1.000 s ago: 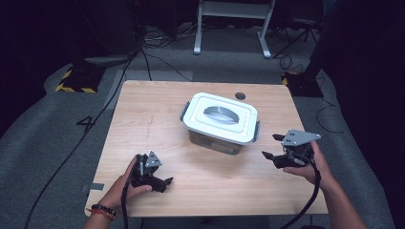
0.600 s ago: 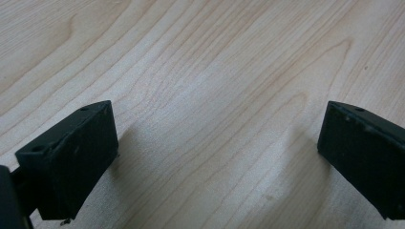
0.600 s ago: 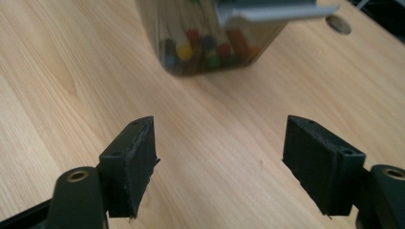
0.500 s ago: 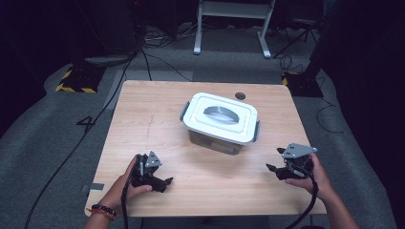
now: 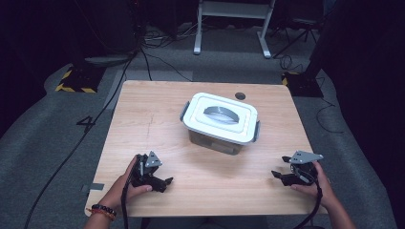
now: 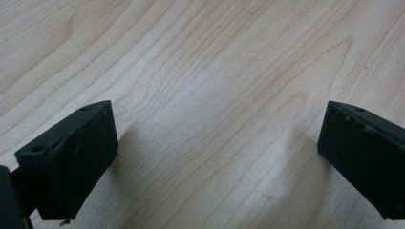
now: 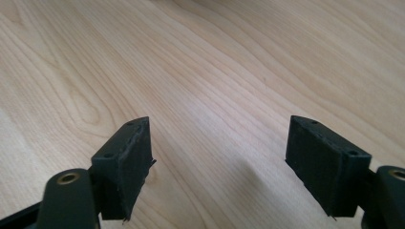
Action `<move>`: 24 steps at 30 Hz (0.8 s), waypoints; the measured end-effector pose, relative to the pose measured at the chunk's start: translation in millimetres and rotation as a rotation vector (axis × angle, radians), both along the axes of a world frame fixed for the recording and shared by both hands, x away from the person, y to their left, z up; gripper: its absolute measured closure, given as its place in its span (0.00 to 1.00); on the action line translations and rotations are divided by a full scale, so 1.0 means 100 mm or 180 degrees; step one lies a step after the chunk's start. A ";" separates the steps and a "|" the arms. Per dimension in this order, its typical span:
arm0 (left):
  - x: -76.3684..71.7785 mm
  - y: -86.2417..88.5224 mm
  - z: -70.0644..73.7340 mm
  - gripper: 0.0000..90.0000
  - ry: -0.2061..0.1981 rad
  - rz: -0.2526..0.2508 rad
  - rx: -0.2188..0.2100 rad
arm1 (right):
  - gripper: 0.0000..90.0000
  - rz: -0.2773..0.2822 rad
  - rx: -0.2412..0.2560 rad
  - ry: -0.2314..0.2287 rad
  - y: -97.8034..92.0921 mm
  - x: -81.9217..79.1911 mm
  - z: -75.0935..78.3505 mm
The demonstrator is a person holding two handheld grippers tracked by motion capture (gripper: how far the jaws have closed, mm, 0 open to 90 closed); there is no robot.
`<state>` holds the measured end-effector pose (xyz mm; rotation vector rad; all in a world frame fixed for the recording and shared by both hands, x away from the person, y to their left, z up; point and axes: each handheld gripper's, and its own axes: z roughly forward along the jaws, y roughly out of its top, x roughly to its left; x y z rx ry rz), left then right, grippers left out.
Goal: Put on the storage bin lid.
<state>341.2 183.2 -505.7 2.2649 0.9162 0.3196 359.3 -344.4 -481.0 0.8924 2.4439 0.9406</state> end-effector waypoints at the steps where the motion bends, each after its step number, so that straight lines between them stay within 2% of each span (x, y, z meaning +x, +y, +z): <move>1: 0.00 0.00 0.00 0.00 0.0002 0.0002 -0.0002 | 0.27 -0.0044 0.0030 0.0018 -0.03 0.00 -0.03; 5: 0.00 0.00 0.00 0.00 -0.0001 0.0004 -0.0001 | 0.27 -0.0195 0.0172 0.0095 -0.14 0.01 -0.11; 9: 0.00 0.00 0.00 0.00 0.0000 0.0003 -0.0001 | 0.24 -0.0354 0.0155 0.0092 -0.21 -0.02 -0.17; 12: 0.01 0.00 0.00 0.00 -0.0009 0.0001 0.0010 | 0.24 -0.0441 0.0313 0.0142 -0.28 -0.03 -0.20; 15: 0.01 0.00 0.00 0.00 -0.0002 0.0003 0.0002 | 0.24 -0.0562 0.0378 0.0087 -0.32 -0.05 -0.22; 24: 0.01 0.00 0.00 0.00 -0.0003 0.0004 0.0004 | 0.23 -0.0607 0.0370 0.0081 -0.31 -0.05 -0.23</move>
